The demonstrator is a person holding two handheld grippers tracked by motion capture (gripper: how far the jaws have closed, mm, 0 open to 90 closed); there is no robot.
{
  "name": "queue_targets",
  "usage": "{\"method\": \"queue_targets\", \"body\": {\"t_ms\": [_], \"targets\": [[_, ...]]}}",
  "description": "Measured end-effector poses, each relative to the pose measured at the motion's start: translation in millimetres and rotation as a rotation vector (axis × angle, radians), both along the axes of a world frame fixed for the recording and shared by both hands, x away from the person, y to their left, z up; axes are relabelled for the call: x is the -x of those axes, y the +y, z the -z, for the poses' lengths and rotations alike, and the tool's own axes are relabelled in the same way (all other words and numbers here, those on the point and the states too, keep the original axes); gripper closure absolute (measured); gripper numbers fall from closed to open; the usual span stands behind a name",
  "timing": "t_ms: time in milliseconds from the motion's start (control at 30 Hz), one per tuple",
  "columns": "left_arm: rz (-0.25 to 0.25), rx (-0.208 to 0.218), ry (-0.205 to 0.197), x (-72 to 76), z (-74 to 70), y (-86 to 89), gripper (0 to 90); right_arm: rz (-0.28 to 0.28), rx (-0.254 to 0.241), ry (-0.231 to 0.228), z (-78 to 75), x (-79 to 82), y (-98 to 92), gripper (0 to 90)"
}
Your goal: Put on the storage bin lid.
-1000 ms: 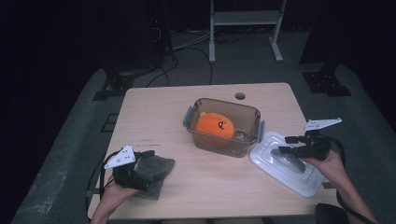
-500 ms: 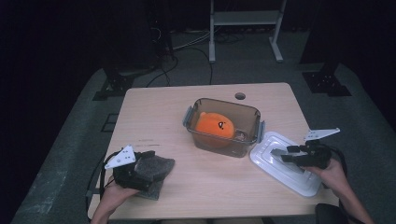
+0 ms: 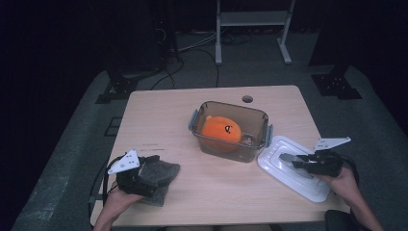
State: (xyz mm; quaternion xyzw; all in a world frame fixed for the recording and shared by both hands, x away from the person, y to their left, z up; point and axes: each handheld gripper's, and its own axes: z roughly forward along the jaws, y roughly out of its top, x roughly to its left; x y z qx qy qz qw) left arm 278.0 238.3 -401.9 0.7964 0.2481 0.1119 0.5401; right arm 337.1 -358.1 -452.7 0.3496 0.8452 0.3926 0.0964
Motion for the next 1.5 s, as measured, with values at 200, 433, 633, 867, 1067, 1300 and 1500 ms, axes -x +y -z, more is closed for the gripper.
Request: {"method": "queue_targets", "body": {"t_ms": [200, 433, 633, 867, 1067, 1300, 1500], "targets": [[-0.002, 0.001, 0.001, 0.0, -0.1, 0.8, 8.0, -0.006, -0.004, 0.001, 0.3, -0.9, -1.0, 65.5], [-0.001, 0.004, 0.0, 0.2, -0.4, 0.6, 8.0, -0.008, -0.003, 0.002, -0.1, -0.3, -1.3, 65.8], [0.001, 0.005, 0.0, 0.1, -0.5, 0.0, 8.0, -0.005, -0.013, 0.0, -2.0, 0.8, -3.2, 66.0], [0.002, 0.005, -0.001, 0.4, -0.9, 0.5, 8.0, -0.007, -0.017, 0.004, -3.7, 1.2, -3.6, 66.1], [0.001, 0.006, -0.002, 0.5, -1.1, 0.5, 8.0, -0.015, -0.015, -0.001, -7.7, 2.1, -3.4, 66.1], [0.002, 0.005, 0.0, 0.4, -0.9, 0.4, 8.0, -0.017, -0.012, -0.012, -16.7, 4.5, -7.7, 66.2], [0.002, 0.004, -0.001, 0.5, -1.2, 0.2, 7.9, -0.014, -0.011, -0.025, -23.7, 7.4, -13.5, 66.2]]}}
